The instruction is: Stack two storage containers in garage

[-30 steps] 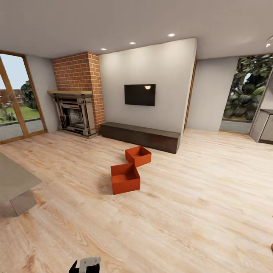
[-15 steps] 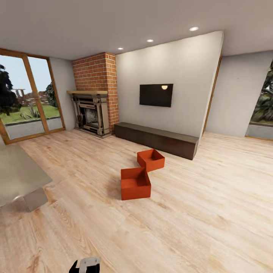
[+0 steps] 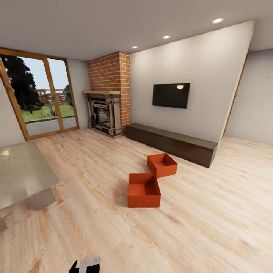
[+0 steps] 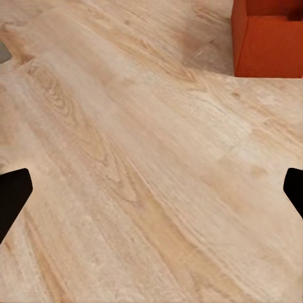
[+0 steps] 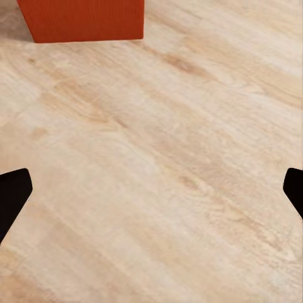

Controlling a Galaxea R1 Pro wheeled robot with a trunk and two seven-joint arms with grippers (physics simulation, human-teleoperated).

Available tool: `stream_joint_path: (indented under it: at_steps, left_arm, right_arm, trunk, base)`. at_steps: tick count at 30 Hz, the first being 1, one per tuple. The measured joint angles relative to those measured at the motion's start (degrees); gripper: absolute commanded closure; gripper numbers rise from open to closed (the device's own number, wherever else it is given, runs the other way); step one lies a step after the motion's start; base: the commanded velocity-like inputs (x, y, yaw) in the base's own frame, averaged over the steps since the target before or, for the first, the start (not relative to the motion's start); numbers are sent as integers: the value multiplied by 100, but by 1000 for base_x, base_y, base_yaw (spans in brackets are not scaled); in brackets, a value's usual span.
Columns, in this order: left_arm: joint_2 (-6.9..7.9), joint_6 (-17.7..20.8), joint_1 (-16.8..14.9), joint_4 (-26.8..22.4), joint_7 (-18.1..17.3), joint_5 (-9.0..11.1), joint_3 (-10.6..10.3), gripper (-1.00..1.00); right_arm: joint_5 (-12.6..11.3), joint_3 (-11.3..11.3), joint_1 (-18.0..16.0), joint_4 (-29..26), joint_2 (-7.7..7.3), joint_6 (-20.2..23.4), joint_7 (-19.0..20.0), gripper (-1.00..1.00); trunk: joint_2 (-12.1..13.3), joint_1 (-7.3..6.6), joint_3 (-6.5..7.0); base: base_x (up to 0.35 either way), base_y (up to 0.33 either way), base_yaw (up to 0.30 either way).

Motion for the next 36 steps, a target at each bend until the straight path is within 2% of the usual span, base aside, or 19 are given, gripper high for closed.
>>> stream_joint_path:
  at_steps: [26,36]
  left_arm:
    - [4,0,-1,1,-3,0,0,-100]
    - [-1,-1,0,0,1,0,0,-100]
  right_arm:
    - [-1,0,1,-1,0,0,1,-100]
    - [1,0,0,0,0,1,1,-100]
  trunk:
    - [0,0,0]
    - [0,0,0]
  base:
    - [340,-143,8]
    - [341,-24,29]
